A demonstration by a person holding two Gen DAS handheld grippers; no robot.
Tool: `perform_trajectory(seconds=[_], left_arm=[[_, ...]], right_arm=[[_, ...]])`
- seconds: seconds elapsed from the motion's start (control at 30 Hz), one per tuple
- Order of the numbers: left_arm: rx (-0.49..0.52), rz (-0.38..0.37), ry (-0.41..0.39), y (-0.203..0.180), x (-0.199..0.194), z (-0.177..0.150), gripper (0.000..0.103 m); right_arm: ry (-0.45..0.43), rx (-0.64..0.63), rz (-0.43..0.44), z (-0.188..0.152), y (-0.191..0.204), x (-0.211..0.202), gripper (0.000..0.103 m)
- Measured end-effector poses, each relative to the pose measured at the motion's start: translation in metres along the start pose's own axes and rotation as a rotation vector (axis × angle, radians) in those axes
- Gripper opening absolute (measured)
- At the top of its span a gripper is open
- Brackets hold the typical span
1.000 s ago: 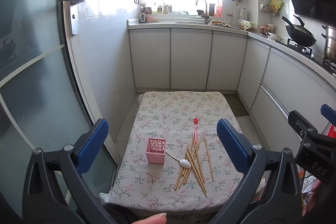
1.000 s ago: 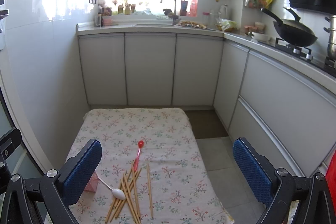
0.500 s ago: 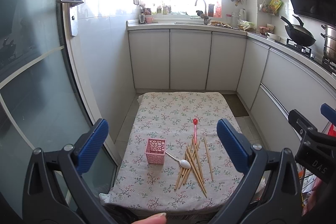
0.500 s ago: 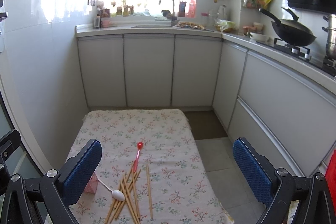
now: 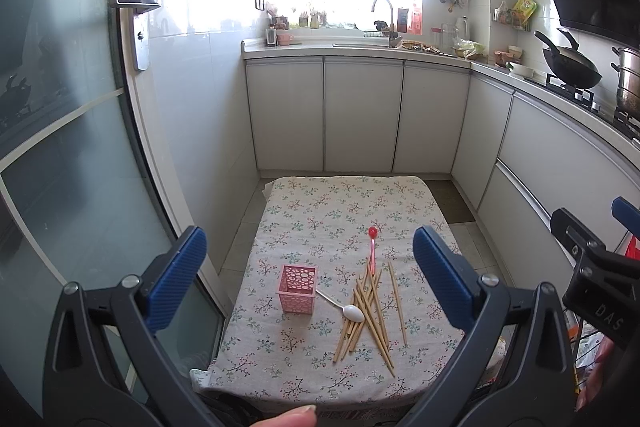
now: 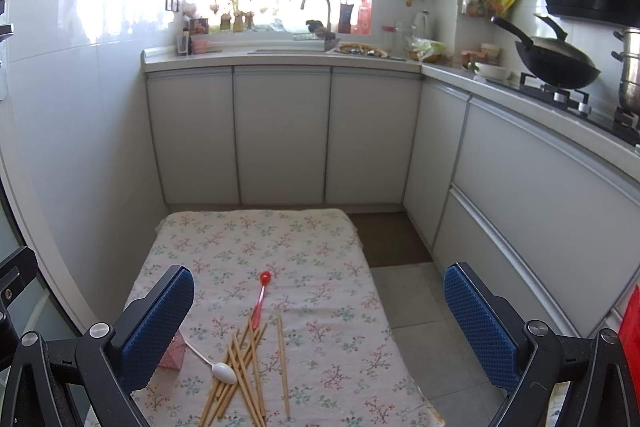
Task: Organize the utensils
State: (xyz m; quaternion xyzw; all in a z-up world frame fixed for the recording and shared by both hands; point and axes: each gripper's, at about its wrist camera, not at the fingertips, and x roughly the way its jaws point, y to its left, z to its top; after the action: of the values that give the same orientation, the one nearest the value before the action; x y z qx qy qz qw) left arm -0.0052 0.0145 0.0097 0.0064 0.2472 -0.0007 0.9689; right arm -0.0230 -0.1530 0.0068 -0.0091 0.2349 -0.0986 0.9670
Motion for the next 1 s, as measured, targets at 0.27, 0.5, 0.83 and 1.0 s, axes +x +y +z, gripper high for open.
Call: perform_trajectory(seconds=[0.27,0.5,0.83,1.0], left_arm=[[0.001,0.001,-0.001,0.0000,-0.0006,0.0001,0.103],[0.000,0.002,-0.002,-0.0010,-0.0009,-0.0003,0.103],[0.001,0.002,-0.002,-0.0012,-0.0008,-0.0004,0.103],[0.001,0.003,-0.003,-0.0017,-0.0011,-0.0007,0.103]], right_arm=[[-0.001,0.001,-0.001,-0.0004,-0.0017,-0.0006,0.103],[-0.003,0.002,-0.002,-0.0004,-0.0018,-0.0007,0.103],[-0.002,0.002,-0.001,-0.0003,-0.0013,-0.0006,0.103],[-0.002,0.002,-0.002,-0.0002,-0.0025,-0.0010,0.103]])
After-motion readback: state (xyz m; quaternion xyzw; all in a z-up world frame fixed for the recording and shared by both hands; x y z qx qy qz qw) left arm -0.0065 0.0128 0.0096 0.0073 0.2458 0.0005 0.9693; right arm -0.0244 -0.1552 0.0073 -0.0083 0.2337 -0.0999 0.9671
